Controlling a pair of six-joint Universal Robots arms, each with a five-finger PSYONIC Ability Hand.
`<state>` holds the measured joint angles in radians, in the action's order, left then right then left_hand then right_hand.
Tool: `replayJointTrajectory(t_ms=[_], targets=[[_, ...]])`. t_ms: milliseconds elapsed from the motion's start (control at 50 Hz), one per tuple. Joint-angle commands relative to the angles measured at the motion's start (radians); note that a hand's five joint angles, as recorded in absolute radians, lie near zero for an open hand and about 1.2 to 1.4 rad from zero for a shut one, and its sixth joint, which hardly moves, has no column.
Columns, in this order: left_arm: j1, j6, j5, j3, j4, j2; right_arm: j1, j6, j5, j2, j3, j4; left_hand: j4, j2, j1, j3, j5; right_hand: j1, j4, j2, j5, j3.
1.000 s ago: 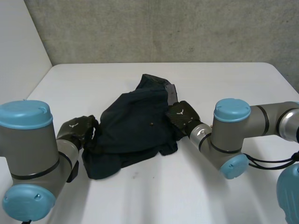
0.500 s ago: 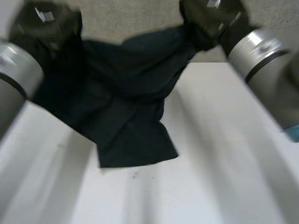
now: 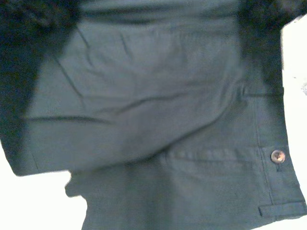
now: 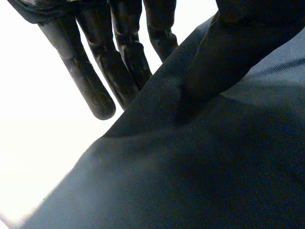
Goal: Fold the shorts.
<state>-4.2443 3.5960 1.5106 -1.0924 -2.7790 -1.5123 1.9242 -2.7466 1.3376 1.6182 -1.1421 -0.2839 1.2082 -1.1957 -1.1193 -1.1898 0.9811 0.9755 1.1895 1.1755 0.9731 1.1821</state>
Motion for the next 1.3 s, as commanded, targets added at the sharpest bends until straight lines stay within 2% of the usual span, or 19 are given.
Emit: replayJointTrajectory(t_ms=[20,140,220,280,300,320,340,360,380,460,540,620,680,860,940,1020,1080,1180,1300], targets=[[-0.009,0.003,0.005,-0.009,-0.101,-0.338,0.012,-0.01,0.011,-0.283,-0.022,0.023,0.188,-0.201,-0.277,-0.207,0.241,0.421,0.207,0.221,0.249,0.214],[-0.046,0.006,0.005,0.086,-0.243,-0.583,0.025,-0.013,0.093,-0.493,0.036,0.113,0.188,-0.201,-0.277,-0.207,0.241,0.421,0.207,0.221,0.249,0.214],[-0.052,0.003,0.006,0.225,-0.332,-0.748,0.033,-0.01,0.173,-0.615,0.082,0.254,0.188,-0.201,-0.277,-0.207,0.241,0.421,0.207,0.221,0.249,0.214],[-0.052,0.003,0.002,0.362,-0.401,-0.868,0.035,-0.002,0.21,-0.69,0.113,0.454,0.188,-0.201,-0.277,-0.207,0.241,0.421,0.207,0.221,0.249,0.214],[-0.054,0.001,0.003,0.394,-0.421,-0.897,0.035,-0.004,0.215,-0.724,0.12,0.57,0.188,-0.201,-0.277,-0.207,0.241,0.421,0.207,0.221,0.249,0.214],[-0.054,0.0,0.006,0.428,-0.442,-0.923,0.035,-0.004,0.218,-0.739,0.124,0.628,0.133,-0.146,-0.222,-0.152,0.186,0.421,0.207,0.221,0.249,0.214],[-0.054,-0.002,0.016,0.489,-0.485,-0.972,0.035,-0.004,0.221,-0.754,0.128,0.679,-0.39,0.378,0.302,0.372,-0.338,0.421,0.207,0.221,0.249,0.214],[-0.054,-0.002,0.017,0.514,-0.502,-0.992,0.035,-0.002,0.219,-0.771,0.137,0.725,-0.745,0.732,0.656,0.726,-0.692,0.108,-0.106,-0.092,-0.064,-0.099],[-0.054,-0.002,0.023,0.535,-0.52,-1.009,0.036,0.001,0.216,-0.803,0.157,0.771,-1.034,1.021,0.945,1.015,-0.981,-0.801,-1.015,-1.001,-0.973,-1.008],[-0.052,-0.005,0.078,0.585,-0.582,-1.04,0.035,0.01,0.204,-0.853,0.206,0.703,-1.034,1.021,0.945,1.015,-0.981,-0.801,-1.015,-1.001,-0.973,-1.008],[-0.036,-0.01,0.144,0.556,-0.587,-1.033,0.042,-0.001,0.204,-0.809,0.174,0.602,-1.034,1.021,0.945,1.015,-0.981,-0.801,-1.015,-1.001,-0.973,-1.008],[-0.031,-0.022,0.161,0.424,-0.564,-0.927,0.038,-0.008,0.198,-0.686,0.067,0.508,-1.034,1.021,0.945,1.015,-0.981,-0.801,-1.015,-1.001,-0.973,-1.008],[-0.032,-0.042,0.155,0.234,-0.521,-0.803,0.032,-0.005,0.187,-0.601,-0.01,0.451,-1.03,1.017,0.941,1.012,-0.977,-0.801,-1.015,-1.001,-0.973,-1.008],[-0.017,-0.1,0.122,-0.315,-0.409,-0.413,0.016,0.002,0.033,-0.332,-0.33,0.159,-0.992,0.979,0.903,0.973,-0.939,-0.801,-1.015,-1.001,-0.973,-1.008],[-0.016,-0.131,0.068,-0.549,-0.352,-0.25,-0.046,0.024,-0.037,-0.232,-0.464,0.039,-0.951,0.938,0.862,0.932,-0.898,-0.542,-0.756,-0.742,-0.714,-0.748],[-0.014,-0.158,0.037,-0.727,-0.291,-0.126,-0.111,0.096,-0.129,-0.175,-0.579,-0.05,-0.775,0.762,0.686,0.756,-0.722,-0.453,-0.667,-0.653,-0.625,-0.66],[-0.017,-0.194,0.036,-0.834,-0.24,-0.049,-0.145,0.152,-0.181,-0.153,-0.66,-0.078,-0.681,0.668,0.592,0.662,-0.628,-0.316,-0.53,-0.516,-0.488,-0.522],[-0.019,-0.258,0.034,-0.949,-0.221,-0.002,-0.194,0.179,-0.221,-0.15,-0.76,-0.041,-0.689,0.677,0.6,0.671,-0.637,-0.336,-0.55,-0.536,-0.508,-0.542],[-0.049,-0.281,0.034,-1.034,-0.339,-0.012,-0.2,0.173,-0.268,-0.167,-0.849,0.136,-0.866,0.853,0.777,0.847,-0.813,-0.397,-0.611,-0.597,-0.569,-0.604]])
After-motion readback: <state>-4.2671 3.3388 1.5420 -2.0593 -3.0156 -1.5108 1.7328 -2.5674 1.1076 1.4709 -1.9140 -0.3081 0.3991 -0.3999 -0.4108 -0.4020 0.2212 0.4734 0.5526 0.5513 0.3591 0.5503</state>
